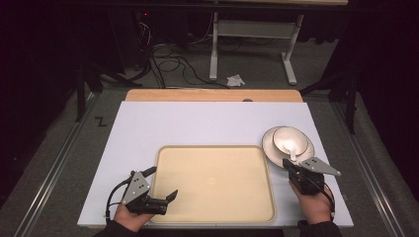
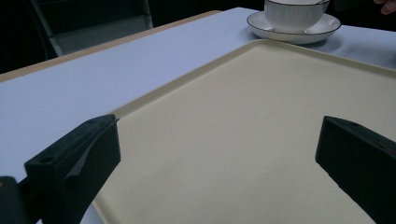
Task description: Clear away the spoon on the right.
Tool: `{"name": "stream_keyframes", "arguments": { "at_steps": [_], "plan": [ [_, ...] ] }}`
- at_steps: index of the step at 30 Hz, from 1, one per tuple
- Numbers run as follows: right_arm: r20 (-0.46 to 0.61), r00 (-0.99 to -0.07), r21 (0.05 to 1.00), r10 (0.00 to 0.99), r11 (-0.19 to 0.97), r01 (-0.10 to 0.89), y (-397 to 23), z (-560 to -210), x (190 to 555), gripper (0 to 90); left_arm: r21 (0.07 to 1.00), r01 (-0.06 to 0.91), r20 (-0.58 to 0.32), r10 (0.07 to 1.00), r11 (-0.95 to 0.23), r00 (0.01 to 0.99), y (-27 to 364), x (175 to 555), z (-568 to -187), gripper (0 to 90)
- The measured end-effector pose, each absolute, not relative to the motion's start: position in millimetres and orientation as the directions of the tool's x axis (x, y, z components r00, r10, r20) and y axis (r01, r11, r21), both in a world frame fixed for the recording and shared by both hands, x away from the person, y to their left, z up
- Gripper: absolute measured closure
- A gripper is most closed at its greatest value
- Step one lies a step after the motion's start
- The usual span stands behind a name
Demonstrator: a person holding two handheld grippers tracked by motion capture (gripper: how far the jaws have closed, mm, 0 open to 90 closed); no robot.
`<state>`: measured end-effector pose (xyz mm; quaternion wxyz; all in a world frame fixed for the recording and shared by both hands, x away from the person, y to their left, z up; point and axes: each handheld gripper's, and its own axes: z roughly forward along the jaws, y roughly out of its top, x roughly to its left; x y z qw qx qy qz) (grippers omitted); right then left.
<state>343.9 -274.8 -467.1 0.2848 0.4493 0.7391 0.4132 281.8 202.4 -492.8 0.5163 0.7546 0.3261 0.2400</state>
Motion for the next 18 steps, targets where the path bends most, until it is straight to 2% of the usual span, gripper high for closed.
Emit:
{"name": "stream_keyframes", "arguments": {
  "at_steps": [18],
  "plan": [
    [0.01, -0.352, 0.882, 0.936, 0.157, 0.444, -318, -466, 339, 90.0, 0.933, 0.251, 0.025, 0.744, -0.257, 0.668, 202, 281, -494, 0.7]
  ]
}}
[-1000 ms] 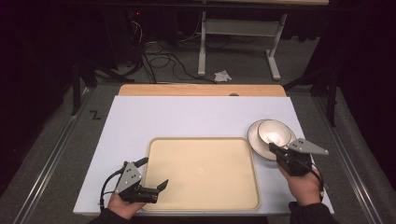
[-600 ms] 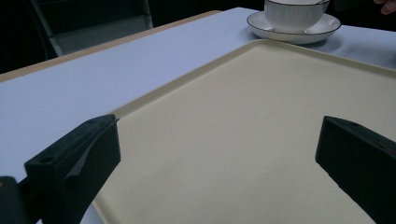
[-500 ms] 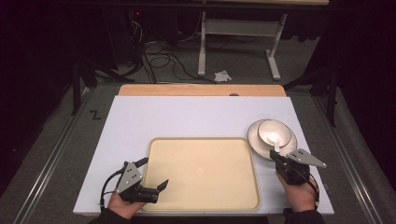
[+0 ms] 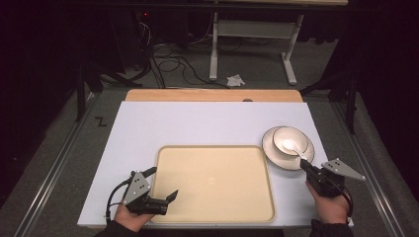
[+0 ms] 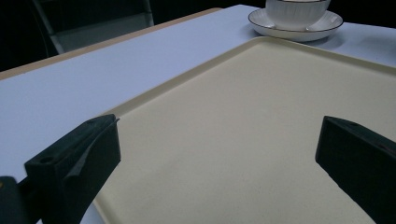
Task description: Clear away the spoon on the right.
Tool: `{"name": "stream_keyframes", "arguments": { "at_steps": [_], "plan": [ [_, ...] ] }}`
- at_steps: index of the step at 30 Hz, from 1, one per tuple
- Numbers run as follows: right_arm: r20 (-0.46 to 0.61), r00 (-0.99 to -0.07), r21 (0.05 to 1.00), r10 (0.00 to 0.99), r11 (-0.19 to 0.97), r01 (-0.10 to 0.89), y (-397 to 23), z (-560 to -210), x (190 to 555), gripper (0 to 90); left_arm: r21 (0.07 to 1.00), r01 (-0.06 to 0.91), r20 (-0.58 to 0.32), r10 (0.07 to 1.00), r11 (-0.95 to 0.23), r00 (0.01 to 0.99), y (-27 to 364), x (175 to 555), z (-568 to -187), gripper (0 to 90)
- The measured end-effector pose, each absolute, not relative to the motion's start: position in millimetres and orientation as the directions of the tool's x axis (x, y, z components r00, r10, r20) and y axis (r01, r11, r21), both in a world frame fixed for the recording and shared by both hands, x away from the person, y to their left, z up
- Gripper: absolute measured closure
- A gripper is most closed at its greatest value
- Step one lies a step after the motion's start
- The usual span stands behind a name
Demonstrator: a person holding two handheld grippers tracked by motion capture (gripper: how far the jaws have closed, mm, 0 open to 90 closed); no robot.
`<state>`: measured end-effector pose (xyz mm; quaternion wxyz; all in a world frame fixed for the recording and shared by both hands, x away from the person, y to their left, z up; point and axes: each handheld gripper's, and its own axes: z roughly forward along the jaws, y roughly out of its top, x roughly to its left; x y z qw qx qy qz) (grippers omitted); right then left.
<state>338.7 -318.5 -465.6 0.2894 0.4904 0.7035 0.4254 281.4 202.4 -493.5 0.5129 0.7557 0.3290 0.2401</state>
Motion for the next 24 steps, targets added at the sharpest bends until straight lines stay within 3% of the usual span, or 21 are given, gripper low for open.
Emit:
{"name": "stream_keyframes", "arguments": {
  "at_steps": [6, 10, 17, 24],
  "plan": [
    [0.038, -0.385, 0.895, 0.922, 0.139, 0.423, -318, -462, 335, 90.0, 0.933, 0.25, 0.027, 0.744, -0.259, 0.668, 202, 281, -493, 0.7],
    [0.04, -0.404, 0.921, 0.914, 0.123, 0.369, -315, -452, 330, 82.1, 0.934, 0.248, 0.028, 0.744, -0.258, 0.668, 202, 281, -493, 0.7],
    [0.09, -0.347, 0.94, 0.933, 0.035, 0.338, -326, -444, 331, 67.7, 0.932, 0.249, 0.032, 0.744, -0.264, 0.667, 201, 282, -494, 0.7],
    [0.102, -0.289, 0.948, 0.952, -0.005, 0.318, -316, -433, 347, 63.5, 0.932, 0.252, 0.032, 0.751, -0.261, 0.659, 201, 281, -495, 0.7]
  ]
}}
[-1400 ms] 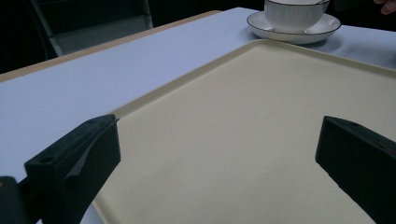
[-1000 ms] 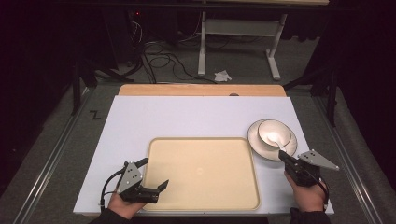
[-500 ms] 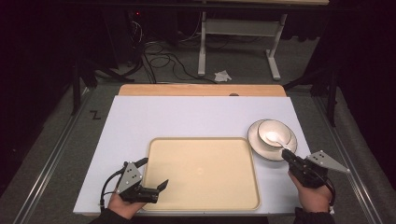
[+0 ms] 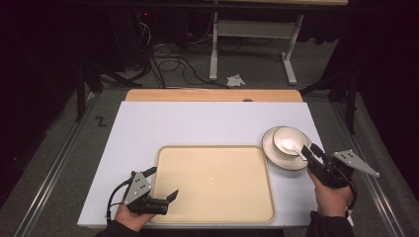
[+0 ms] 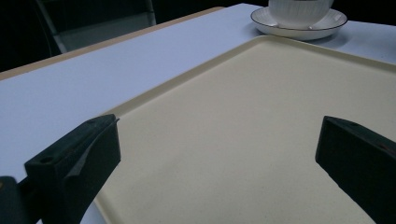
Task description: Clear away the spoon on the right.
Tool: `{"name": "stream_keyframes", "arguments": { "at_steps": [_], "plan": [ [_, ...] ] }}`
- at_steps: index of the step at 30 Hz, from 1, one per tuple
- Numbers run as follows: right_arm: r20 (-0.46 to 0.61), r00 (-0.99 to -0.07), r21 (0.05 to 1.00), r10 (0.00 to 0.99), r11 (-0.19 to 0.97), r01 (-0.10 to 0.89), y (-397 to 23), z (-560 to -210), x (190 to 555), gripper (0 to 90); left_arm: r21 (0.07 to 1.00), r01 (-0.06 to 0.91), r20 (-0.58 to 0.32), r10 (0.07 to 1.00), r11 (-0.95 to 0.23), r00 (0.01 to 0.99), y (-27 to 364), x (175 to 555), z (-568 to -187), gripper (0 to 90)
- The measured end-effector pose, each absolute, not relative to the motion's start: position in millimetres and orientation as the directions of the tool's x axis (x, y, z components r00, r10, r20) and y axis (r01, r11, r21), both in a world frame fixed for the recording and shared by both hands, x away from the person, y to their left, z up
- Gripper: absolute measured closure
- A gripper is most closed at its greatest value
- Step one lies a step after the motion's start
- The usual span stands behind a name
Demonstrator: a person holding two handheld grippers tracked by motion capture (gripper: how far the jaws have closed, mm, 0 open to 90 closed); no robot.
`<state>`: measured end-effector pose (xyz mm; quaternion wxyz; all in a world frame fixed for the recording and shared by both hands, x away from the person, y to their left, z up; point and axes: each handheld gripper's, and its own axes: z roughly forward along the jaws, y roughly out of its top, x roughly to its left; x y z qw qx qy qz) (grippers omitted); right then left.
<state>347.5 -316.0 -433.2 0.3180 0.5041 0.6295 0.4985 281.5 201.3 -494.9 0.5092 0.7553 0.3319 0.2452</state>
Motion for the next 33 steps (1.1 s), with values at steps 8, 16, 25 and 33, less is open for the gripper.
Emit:
{"name": "stream_keyframes", "arguments": {
  "at_steps": [8, 16, 25, 33],
  "plan": [
    [0.184, -0.269, 0.92, 0.945, -0.07, 0.386, -329, -454, 350, 54.3, 0.931, 0.248, 0.039, 0.747, -0.269, 0.664, 201, 282, -495, 0.7],
    [0.321, -0.247, 0.881, 0.914, -0.193, 0.432, -341, -468, 352, 50.9, 0.93, 0.24, 0.048, 0.737, -0.28, 0.674, 198, 281, -495, 0.7],
    [0.45, -0.238, 0.823, 0.861, -0.296, 0.485, -342, -477, 361, 57.7, 0.927, 0.242, 0.051, 0.734, -0.287, 0.677, 197, 282, -495, 0.7],
    [0.472, -0.226, 0.803, 0.852, -0.31, 0.509, -340, -479, 363, 69.5, 0.926, 0.242, 0.052, 0.733, -0.289, 0.678, 197, 282, -496, 0.7]
  ]
}}
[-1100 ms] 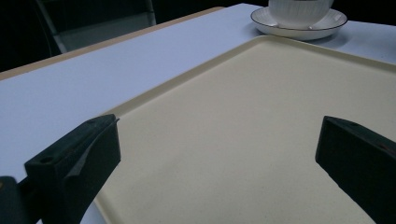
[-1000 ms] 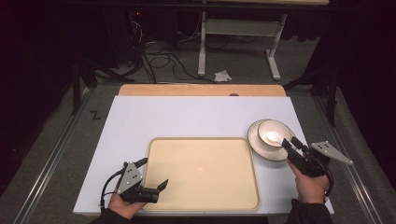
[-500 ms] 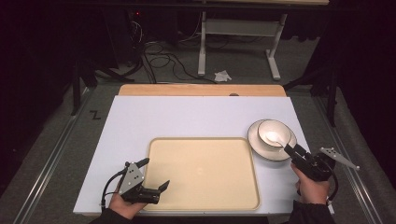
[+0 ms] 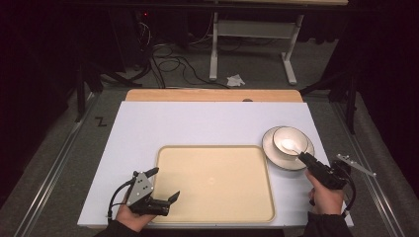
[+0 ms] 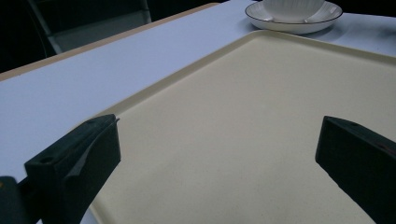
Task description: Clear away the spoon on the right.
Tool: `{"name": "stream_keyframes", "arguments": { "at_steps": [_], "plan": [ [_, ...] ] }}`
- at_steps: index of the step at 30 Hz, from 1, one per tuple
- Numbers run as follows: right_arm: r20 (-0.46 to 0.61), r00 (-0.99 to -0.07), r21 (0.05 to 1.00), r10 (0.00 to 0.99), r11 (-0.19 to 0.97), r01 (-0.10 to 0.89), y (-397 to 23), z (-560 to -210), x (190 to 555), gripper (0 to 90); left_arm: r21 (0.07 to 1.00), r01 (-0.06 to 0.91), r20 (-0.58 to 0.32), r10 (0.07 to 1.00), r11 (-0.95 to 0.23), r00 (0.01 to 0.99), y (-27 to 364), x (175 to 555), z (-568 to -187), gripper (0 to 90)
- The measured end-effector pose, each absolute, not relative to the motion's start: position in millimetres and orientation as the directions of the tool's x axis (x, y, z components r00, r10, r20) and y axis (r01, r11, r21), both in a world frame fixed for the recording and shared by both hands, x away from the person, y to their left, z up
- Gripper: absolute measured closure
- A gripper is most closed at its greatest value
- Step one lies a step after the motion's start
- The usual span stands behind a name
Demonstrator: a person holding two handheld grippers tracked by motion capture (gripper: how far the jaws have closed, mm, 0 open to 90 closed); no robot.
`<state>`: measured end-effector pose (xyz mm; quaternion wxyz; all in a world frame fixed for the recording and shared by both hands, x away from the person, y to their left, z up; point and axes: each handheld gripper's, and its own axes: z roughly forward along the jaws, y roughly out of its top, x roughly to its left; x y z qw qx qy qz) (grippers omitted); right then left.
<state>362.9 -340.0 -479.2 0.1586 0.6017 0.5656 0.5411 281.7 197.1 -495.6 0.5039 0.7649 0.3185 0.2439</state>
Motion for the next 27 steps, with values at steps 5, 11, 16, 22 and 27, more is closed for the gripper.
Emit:
{"name": "stream_keyframes", "arguments": {
  "at_steps": [5, 11, 16, 22, 27],
  "plan": [
    [0.464, -0.227, 0.805, 0.856, -0.302, 0.51, -341.2, -479.0, 362.6, 74.1, 0.926, 0.241, 0.052, 0.732, -0.289, 0.679, 197.1, 281.5, -495.5, 0.7],
    [0.459, -0.227, 0.805, 0.859, -0.294, 0.516, -340.7, -478.8, 362.4, 78.4, 0.926, 0.241, 0.053, 0.732, -0.29, 0.679, 197.0, 281.5, -495.5, 0.7],
    [0.445, -0.235, 0.811, 0.864, -0.277, 0.516, -339.5, -477.7, 362.4, 80.1, 0.926, 0.241, 0.053, 0.732, -0.29, 0.679, 197.1, 281.6, -495.6, 0.7],
    [0.428, -0.241, 0.815, 0.871, -0.257, 0.519, -338.0, -476.5, 361.9, 82.4, 0.927, 0.239, 0.055, 0.733, -0.29, 0.678, 197.3, 281.4, -495.3, 0.7],
    [0.409, -0.248, 0.822, 0.878, -0.237, 0.518, -336.5, -475.6, 361.2, 87.0, 0.927, 0.238, 0.055, 0.733, -0.289, 0.678, 197.4, 281.2, -495.2, 0.7]
  ]
}}
